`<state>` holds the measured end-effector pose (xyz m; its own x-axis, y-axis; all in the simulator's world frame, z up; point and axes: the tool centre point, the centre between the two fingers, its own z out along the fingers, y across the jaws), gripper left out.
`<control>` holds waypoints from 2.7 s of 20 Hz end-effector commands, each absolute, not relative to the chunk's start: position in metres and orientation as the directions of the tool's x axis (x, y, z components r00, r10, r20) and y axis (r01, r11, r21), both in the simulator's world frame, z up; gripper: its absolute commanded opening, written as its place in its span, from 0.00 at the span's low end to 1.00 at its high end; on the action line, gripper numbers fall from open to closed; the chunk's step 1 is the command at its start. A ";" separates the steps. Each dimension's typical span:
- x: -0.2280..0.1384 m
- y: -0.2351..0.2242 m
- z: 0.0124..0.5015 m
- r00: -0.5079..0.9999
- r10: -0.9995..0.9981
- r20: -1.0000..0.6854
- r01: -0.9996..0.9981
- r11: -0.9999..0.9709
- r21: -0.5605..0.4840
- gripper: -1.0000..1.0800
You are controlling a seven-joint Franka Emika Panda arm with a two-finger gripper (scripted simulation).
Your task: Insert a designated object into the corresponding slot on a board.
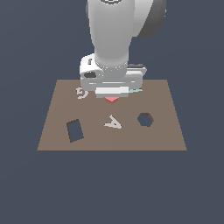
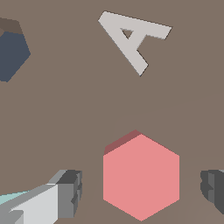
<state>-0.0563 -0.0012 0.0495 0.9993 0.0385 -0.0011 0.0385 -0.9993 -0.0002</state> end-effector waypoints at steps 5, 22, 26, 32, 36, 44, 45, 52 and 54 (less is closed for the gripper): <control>-0.055 -0.001 0.050 0.999 0.039 0.000 0.039 -0.999 0.000 0.96; -0.055 -0.001 0.030 0.999 0.039 0.000 0.039 -0.999 0.000 0.00; -0.055 -0.001 0.030 0.999 0.039 0.000 0.039 -0.999 0.000 0.00; -0.056 0.000 0.031 1.000 0.029 0.000 0.029 -1.000 0.000 0.00; -0.056 0.003 0.031 1.000 -0.002 0.000 -0.002 -1.000 0.000 0.00; -0.058 0.015 0.032 0.992 -0.123 0.000 -0.123 -0.992 0.000 0.00; -0.059 0.017 0.032 0.990 -0.143 0.000 -0.143 -0.990 0.000 0.00; -0.058 0.036 0.033 0.948 -0.318 0.000 -0.318 -0.948 0.000 0.00; -0.058 0.042 0.033 0.926 -0.377 0.000 -0.377 -0.926 0.000 0.00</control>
<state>-0.0583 0.0374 0.0327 0.9428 -0.3334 -0.0002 -0.3334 -0.9428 0.0001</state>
